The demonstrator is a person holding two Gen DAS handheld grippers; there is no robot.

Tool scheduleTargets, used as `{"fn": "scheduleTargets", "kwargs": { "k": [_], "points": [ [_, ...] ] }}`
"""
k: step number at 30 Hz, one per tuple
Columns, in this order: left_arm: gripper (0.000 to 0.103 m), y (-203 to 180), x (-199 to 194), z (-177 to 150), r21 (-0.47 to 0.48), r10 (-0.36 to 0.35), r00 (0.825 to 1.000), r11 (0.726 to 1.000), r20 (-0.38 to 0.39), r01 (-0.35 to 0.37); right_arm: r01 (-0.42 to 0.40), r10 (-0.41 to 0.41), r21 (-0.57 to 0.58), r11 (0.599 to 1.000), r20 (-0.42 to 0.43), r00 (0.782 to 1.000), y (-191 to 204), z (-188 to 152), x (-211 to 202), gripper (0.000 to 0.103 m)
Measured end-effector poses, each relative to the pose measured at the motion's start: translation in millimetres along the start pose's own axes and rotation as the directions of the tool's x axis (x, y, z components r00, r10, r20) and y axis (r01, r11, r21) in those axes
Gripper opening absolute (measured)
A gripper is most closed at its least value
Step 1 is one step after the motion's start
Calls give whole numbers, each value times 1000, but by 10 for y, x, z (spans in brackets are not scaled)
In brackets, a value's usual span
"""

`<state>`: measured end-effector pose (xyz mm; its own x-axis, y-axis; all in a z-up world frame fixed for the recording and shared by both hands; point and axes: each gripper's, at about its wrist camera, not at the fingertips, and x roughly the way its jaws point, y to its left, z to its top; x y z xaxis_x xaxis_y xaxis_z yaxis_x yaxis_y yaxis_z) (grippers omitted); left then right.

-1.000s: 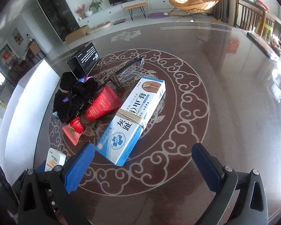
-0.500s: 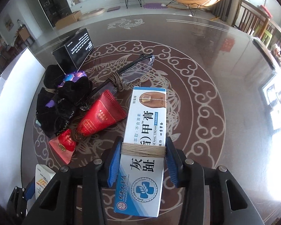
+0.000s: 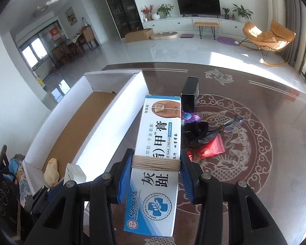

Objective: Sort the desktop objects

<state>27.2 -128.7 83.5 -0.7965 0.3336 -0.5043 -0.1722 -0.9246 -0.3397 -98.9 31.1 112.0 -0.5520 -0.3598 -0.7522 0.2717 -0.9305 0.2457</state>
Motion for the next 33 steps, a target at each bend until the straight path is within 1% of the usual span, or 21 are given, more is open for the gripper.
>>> {"fn": "scheduleTargets", "kwargs": {
  "k": [2, 4, 8, 11, 13, 15, 16, 17, 18, 19, 20, 21, 22, 24, 27, 28, 29, 30, 31, 32, 33],
  "points": [
    [51, 342, -149, 125, -41, 58, 998, 997, 11, -58, -59, 59, -33, 998, -1, 998, 377, 74, 212, 44],
    [51, 682, -239, 227, -73, 136, 991, 988, 11, -135, -112, 112, -71, 991, -11, 994, 778, 95, 395, 45],
    [51, 1278, -225, 256, -149, 218, 973, 963, -70, -226, -206, 202, -127, 970, -43, 978, 1459, 76, 815, 45],
    [51, 1494, -79, 145, -152, 248, 956, 951, -155, -271, -220, 207, -153, 964, -92, 974, 1833, 1, 1183, 45],
    [51, 1555, 64, 35, -154, 230, 945, 951, -233, -270, -216, 197, -163, 963, -124, 973, 1973, -80, 1395, 45],
    [54, 1584, 118, -59, -162, 244, 933, 942, -264, -292, -178, 155, -166, 970, -144, 977, 2037, -154, 1562, 46],
    [55, 1590, 116, -92, -167, 260, 928, 936, -267, -310, -174, 151, -159, 972, -150, 977, 2033, -185, 1612, 52],
    [58, 1586, 98, -96, -182, 263, 930, 932, -255, -314, -169, 147, -151, 974, -146, 978, 1997, -204, 1637, 65],
    [67, 1581, 69, -99, -196, 264, 935, 929, -239, -313, -159, 142, -144, 977, -127, 982, 1961, -213, 1622, 70],
    [72, 1562, 43, -89, -205, 271, 937, 926, -220, -316, -157, 144, -138, 978, -99, 985, 1904, -218, 1571, 76],
    [76, 1521, 8, -78, -207, 282, 939, 924, -199, -321, -164, 155, -135, 977, -75, 985, 1837, -216, 1506, 78],
    [76, 1451, -20, -74, -202, 289, 941, 925, -178, -323, -166, 161, -135, 977, -47, 986, 1743, -209, 1412, 79],
    [76, 1366, -45, -39, -194, 286, 945, 929, -159, -314, -160, 159, -136, 978, -15, 987, 1641, -201, 1306, 79],
    [76, 1111, -71, -16, -167, 253, 960, 948, -118, -271, -132, 142, -137, 982, 60, 988, 1402, -211, 1083, 82],
    [76, 582, -79, -12, -95, 167, 984, 980, -67, -173, -42, 62, -116, 992, 168, 984, 915, -329, 770, 85],
    [76, 374, -64, -19, -63, 129, 990, 989, -59, -133, 3, 15, -97, 995, 191, 981, 714, -386, 697, 94],
    [77, 177, -44, -43, -35, 90, 994, 995, -56, -92, 52, -35, -73, 996, 208, 977, 512, -453, 637, 100],
    [81, -17, -14, -69, -10, 44, 997, 999, -63, -45, 100, -88, -44, 994, 214, 973, 270, -525, 587, 101],
    [85, -186, 35, -109, 6, -4, 997, 1000, -82, 4, 137, -132, -13, 990, 198, 971, 26, -598, 567, 101],
    [94, -353, 106, -176, 14, -56, 992, 998, -111, 58, 173, -173, 16, 985, 165, 971, -224, -665, 563, 101],
    [96, -513, 209, -254, 17, -110, 983, 993, -149, 113, 208, -212, 40, 977, 128, 969, -447, -739, 578, 101]
  ]
}}
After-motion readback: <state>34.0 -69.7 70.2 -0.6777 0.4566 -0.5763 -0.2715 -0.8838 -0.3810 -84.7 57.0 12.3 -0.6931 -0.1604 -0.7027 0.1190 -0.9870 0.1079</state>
